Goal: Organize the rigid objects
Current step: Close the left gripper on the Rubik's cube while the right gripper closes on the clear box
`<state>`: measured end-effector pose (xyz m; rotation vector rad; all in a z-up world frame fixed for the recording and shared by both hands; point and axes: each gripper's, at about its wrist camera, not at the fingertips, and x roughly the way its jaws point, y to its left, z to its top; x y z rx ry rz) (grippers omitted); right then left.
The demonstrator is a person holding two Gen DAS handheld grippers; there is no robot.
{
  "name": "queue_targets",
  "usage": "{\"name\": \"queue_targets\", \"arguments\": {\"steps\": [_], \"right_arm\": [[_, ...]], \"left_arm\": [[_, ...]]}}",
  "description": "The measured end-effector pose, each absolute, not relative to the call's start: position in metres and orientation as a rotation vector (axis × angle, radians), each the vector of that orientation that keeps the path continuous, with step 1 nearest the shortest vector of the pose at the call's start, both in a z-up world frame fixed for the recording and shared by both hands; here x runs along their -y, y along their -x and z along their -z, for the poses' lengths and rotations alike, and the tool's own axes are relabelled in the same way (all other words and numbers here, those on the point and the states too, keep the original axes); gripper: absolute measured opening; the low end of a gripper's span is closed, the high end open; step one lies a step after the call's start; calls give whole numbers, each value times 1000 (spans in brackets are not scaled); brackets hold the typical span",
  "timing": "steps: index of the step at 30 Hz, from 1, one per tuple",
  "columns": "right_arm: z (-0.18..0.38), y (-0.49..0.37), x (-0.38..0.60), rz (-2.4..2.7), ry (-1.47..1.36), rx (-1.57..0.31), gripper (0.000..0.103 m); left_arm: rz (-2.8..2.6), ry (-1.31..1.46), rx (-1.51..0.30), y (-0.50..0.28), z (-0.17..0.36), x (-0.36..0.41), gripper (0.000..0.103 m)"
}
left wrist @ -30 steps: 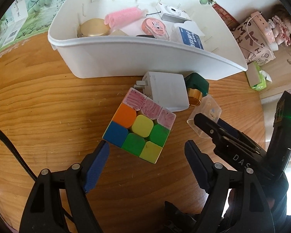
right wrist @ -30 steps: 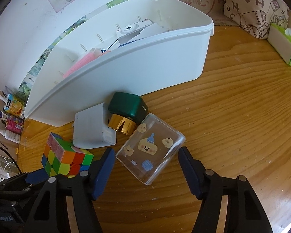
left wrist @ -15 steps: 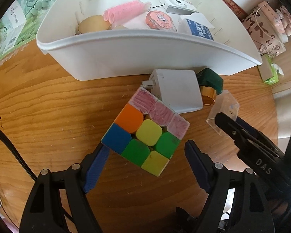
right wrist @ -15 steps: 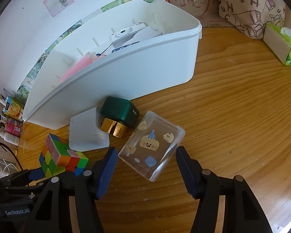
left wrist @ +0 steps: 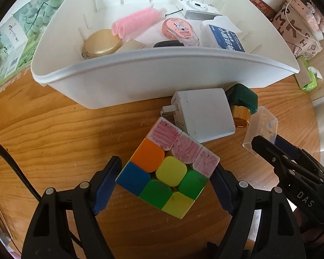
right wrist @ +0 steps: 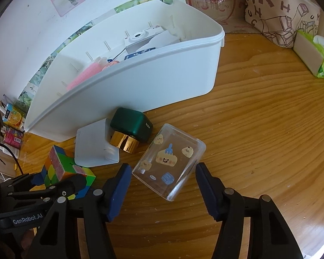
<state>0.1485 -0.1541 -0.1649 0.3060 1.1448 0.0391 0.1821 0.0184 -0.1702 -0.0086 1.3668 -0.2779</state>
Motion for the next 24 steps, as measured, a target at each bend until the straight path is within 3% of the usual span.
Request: {"name": "queue_targets", "arguments": {"steps": [24], "right_arm": [[153,-143,149,-56,-267,-1117,60]], "left_arm": [[286,82,-1338,-176,166,-37,78]]}}
